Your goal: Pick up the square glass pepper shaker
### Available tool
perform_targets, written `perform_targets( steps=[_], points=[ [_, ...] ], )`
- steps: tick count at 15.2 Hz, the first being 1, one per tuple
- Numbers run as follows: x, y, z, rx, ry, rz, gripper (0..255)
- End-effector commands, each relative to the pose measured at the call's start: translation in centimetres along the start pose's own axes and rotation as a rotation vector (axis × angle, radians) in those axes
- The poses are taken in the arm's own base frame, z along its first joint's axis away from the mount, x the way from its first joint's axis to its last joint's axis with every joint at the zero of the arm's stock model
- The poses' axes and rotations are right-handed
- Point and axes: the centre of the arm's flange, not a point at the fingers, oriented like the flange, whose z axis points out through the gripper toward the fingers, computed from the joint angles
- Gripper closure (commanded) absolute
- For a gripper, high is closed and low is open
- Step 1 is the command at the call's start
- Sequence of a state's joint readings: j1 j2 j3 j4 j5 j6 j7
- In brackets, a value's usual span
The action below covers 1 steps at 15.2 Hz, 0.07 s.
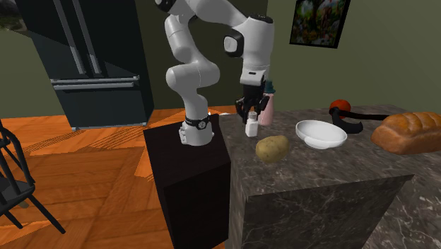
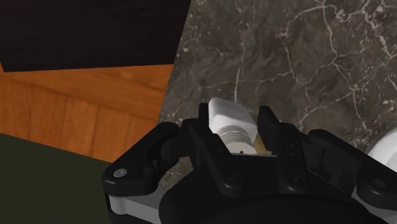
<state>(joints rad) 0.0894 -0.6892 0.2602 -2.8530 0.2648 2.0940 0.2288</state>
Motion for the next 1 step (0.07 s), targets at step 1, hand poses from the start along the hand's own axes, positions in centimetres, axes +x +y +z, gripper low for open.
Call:
perform_targets(
  steps=[1],
  points=[
    [0.0,-0.07,-0.26,0.0,-0.001,0.0,255]
  ],
)
